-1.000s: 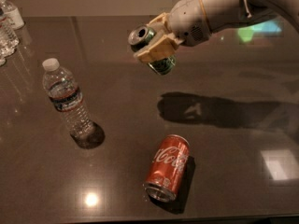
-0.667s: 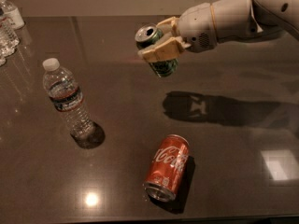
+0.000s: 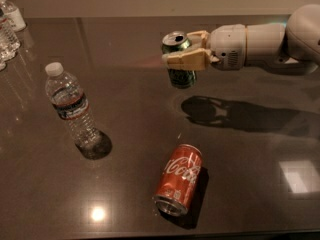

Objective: Place green can upright

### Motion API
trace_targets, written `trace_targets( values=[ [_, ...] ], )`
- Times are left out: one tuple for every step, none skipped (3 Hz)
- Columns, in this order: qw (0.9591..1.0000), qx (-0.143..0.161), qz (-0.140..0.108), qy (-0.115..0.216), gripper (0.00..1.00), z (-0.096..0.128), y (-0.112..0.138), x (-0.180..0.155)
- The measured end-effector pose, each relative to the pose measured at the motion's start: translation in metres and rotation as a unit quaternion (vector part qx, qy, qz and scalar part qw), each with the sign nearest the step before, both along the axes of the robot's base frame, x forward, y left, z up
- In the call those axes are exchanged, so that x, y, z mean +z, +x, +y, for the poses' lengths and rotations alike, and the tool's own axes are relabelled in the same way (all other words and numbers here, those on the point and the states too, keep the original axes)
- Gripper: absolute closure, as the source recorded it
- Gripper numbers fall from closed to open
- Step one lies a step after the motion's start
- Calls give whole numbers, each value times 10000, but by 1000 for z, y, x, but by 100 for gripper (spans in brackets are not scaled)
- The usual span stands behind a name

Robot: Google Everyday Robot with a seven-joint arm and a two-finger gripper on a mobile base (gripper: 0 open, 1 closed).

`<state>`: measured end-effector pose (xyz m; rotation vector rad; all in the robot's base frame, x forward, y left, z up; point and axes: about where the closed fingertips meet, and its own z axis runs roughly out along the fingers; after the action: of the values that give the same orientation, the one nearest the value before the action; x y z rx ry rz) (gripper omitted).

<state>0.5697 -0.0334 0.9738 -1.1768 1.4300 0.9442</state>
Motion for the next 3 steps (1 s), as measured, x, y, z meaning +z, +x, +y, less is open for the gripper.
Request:
trace_targets(
  values=[
    [9990, -153, 280, 326, 100, -14, 0, -17],
    [9970, -235, 453, 590, 100, -25, 0, -33],
    [9951, -280, 459, 824, 100, -33, -1, -44]
  ],
)
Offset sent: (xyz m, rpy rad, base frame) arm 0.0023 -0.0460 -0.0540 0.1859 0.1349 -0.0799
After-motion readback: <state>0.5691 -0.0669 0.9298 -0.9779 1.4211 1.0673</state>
